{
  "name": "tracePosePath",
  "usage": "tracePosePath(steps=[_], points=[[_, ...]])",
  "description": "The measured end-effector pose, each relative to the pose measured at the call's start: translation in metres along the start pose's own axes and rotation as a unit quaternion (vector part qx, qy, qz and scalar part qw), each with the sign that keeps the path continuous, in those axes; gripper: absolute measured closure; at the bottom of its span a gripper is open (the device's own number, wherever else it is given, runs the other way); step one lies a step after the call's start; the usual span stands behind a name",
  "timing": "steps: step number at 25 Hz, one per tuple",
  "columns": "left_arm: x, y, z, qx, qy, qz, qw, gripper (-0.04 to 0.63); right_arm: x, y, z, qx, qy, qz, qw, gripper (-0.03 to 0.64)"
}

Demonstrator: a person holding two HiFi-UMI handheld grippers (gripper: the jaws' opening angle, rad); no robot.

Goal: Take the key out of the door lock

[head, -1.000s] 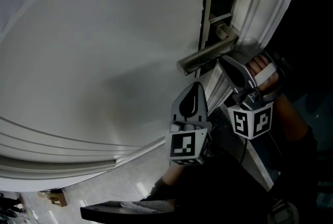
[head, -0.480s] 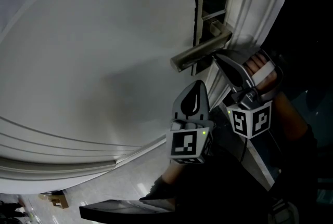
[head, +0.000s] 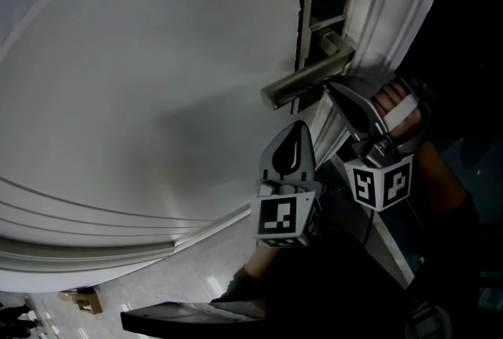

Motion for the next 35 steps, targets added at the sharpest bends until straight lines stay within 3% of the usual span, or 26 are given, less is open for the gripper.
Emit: tracePosePath(steps=[35], points=[[-0.0031, 0.0049, 0.0018, -0.011, -0.007, -0.008, 0.9999, 0.595, -0.0027, -0.0046, -0.0039, -0.004, -0.001, -0.012, 1.000, 0.604]])
Point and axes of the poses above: the fingertips, and each gripper's own axes: z forward along the fingers, y to its right, x out of its top, the point moved 8 cm from there along -z, backward along the fingers, and after that the axes turned 11 degrees about -y, right-handed, at the moved point
